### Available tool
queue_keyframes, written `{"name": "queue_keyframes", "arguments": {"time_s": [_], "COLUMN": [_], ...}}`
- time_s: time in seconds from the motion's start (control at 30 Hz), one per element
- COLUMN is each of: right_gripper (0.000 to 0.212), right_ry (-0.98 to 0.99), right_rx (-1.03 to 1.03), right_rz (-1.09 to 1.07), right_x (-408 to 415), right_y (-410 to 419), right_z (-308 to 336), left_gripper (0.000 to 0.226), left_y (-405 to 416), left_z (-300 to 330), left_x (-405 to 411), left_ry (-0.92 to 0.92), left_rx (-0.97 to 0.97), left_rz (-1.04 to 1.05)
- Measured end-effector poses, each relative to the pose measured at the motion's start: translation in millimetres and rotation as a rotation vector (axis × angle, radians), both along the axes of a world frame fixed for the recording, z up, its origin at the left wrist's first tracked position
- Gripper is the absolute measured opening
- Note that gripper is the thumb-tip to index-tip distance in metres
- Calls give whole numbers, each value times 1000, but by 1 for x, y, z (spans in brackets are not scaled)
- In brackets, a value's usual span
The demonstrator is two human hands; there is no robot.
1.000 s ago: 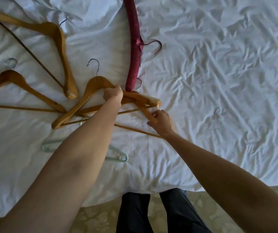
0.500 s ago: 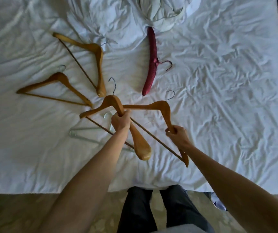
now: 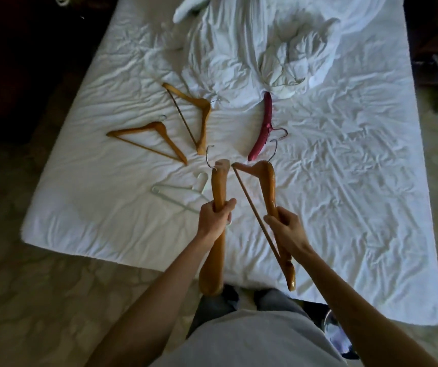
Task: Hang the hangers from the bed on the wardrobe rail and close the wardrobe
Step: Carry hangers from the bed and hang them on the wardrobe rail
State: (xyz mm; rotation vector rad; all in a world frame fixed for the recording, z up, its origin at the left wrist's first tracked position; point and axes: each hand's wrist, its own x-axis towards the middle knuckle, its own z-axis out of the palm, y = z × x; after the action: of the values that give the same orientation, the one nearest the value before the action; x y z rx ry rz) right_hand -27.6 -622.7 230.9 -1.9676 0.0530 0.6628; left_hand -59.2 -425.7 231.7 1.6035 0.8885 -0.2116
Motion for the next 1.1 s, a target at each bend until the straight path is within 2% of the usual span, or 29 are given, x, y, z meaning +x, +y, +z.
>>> {"name": "queue_keyframes", "arguments": {"time_s": [0.23, 0.43, 0.6, 0.97, 1.1], "right_gripper": [30, 23, 14, 16, 9], "right_ry": [-119, -254, -278, -243, -218], "right_rx": [81, 118, 171, 279, 322], "right_rz": [178, 429, 657, 1085, 1200], "right_x": [-28, -58, -94, -235, -298], "right_y": [9, 26, 65, 228, 308], "right_z": [43, 55, 63, 85, 92], "left_gripper": [44, 35, 28, 29, 33], "left_y": [-13, -19, -16, 69, 130], "left_z": [45, 64, 76, 76, 81], "left_x": [-70, -141, -210, -377, -445], "left_ry": [-62, -86, -149, -220, -268], "left_rx": [67, 31, 37, 102, 177], "left_rz": [182, 367, 544, 958, 1013]}}
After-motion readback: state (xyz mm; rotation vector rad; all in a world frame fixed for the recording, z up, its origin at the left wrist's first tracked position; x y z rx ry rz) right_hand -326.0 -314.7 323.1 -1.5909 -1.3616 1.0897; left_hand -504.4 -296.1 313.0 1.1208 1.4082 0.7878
